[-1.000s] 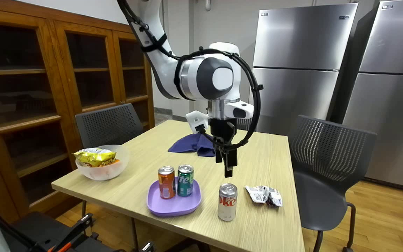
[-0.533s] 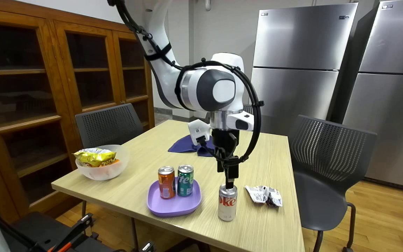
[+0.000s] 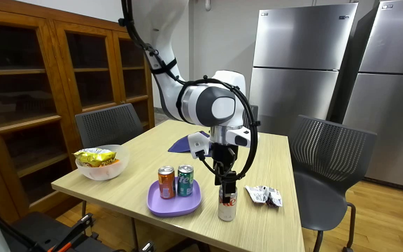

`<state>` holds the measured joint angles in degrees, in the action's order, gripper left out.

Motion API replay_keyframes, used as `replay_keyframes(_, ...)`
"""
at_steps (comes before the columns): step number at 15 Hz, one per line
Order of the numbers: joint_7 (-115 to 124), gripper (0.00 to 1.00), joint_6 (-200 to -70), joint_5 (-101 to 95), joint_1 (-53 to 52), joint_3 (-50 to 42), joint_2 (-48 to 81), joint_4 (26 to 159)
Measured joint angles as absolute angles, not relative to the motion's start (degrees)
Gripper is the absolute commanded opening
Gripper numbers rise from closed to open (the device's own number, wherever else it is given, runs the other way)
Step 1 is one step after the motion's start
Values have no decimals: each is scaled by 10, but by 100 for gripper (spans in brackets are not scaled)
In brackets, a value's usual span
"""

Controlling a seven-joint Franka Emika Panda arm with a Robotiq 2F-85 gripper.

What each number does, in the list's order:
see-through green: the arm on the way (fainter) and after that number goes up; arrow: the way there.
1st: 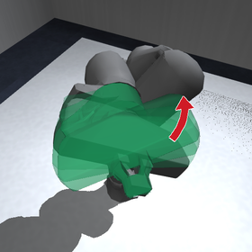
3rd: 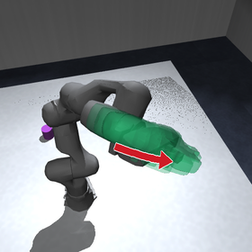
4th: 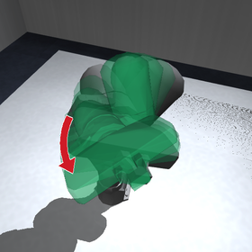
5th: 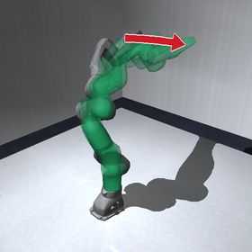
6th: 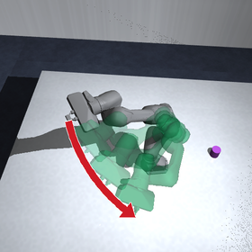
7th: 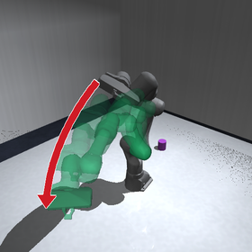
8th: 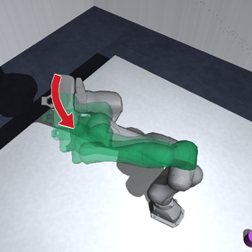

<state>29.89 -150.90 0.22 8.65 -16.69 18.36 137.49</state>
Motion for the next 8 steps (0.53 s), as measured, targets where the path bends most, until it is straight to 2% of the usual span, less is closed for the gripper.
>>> replay_keyframes(8,299,100,-1511,14,86,-170,221,1349)
